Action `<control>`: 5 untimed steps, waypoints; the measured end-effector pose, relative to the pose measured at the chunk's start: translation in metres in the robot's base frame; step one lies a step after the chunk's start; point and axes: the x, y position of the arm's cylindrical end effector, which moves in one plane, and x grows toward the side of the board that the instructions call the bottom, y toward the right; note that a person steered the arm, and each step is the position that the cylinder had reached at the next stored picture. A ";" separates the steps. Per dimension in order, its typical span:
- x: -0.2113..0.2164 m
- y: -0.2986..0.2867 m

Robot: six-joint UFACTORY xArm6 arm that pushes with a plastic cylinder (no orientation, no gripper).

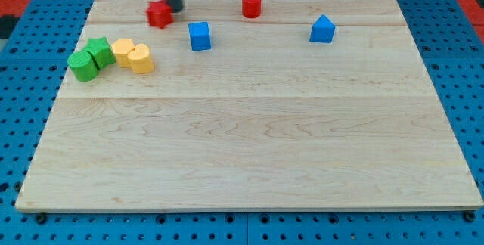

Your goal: Move the red circle vertically to the top of the yellow heart

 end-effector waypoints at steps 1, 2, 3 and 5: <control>0.016 0.044; 0.039 -0.001; 0.019 -0.046; 0.023 0.209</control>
